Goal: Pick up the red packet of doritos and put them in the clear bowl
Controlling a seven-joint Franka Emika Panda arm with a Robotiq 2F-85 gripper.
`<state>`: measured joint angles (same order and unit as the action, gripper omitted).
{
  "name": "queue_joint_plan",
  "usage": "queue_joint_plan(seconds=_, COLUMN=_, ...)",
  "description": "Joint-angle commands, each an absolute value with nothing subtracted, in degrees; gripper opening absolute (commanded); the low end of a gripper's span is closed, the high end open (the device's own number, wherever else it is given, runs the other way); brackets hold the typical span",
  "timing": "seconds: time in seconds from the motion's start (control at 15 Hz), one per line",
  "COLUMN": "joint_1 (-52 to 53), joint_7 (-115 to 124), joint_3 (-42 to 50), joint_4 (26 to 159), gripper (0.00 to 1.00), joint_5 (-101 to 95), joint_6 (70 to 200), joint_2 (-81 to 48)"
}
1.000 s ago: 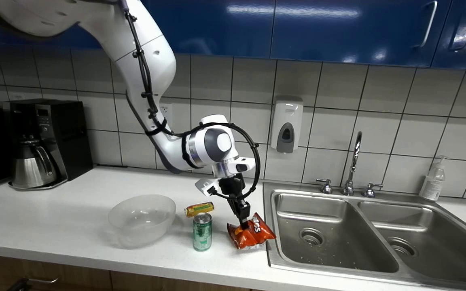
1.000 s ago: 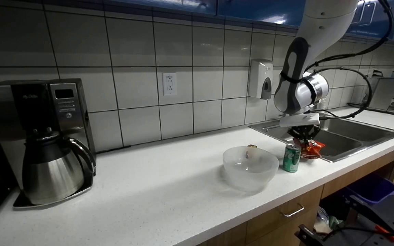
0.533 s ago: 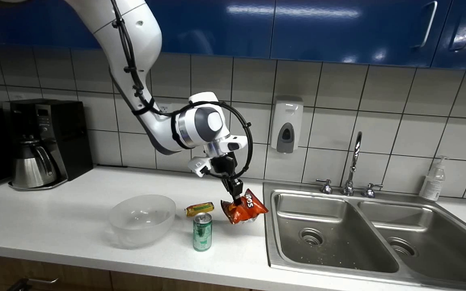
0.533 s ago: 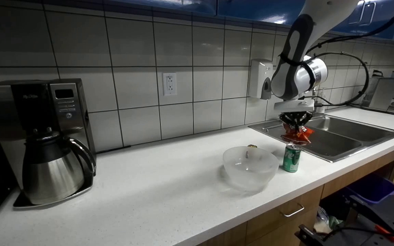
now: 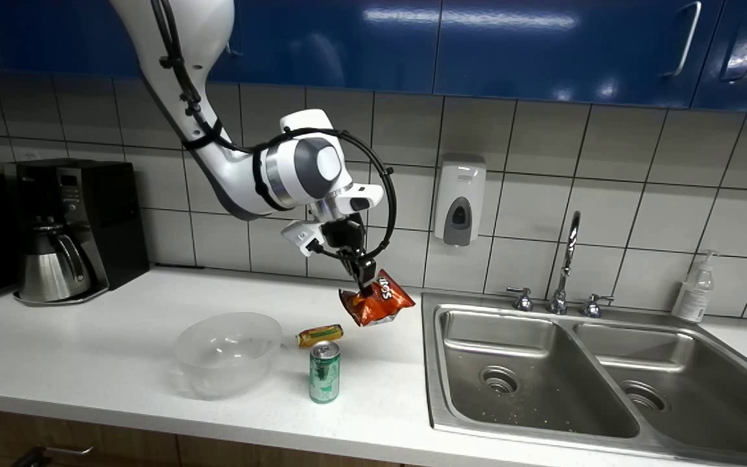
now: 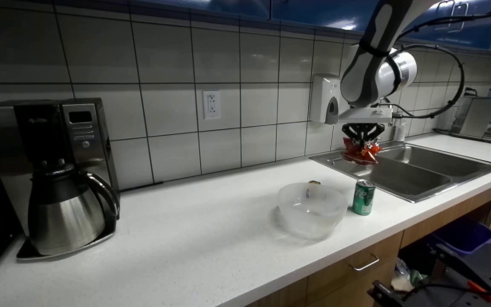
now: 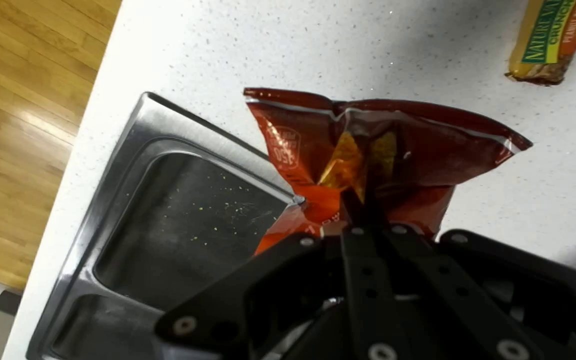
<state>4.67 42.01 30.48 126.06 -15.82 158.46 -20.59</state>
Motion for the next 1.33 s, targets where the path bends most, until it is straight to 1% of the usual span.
queue_joint_plan(seconds=0.0, joint_1=4.37, joint_7=40.92, joint_3=28.03, joint_4=130.94, gripper=0.00, joint_5=-17.24, joint_6=160.25, joint_2=-13.67)
queue_joint_plan(seconds=0.87, joint_1=2.79, joint_7=37.92, joint_3=14.01, joint_4=139.20, gripper=0.00, joint_5=-13.91, joint_6=161.31, joint_2=-4.64)
queue_joint_plan(seconds=1.27, joint_1=1.55, joint_7=30.52, joint_3=9.41, joint_4=143.24, gripper=0.00, joint_5=-7.46, joint_6=161.06, joint_2=-1.86)
